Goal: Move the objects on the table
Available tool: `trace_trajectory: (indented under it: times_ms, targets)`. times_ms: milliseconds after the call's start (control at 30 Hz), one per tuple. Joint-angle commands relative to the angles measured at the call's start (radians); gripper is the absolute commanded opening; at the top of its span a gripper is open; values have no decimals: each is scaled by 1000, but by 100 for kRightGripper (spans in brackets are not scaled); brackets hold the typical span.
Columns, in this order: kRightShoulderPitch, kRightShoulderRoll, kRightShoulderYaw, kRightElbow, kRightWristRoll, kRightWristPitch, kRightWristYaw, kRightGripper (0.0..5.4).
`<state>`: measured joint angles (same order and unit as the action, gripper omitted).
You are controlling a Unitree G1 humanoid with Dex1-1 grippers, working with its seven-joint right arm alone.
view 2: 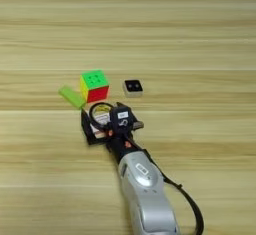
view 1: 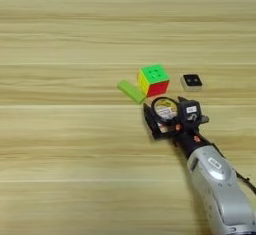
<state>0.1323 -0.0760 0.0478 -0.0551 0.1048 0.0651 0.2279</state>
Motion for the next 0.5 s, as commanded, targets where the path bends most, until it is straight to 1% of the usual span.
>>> trace_trajectory:
  times_ms: [33,500]
  targets:
    - [-54,2,-7,-2,2,-39,-1,538]
    - [-59,1,-11,2,7,-50,3,538]
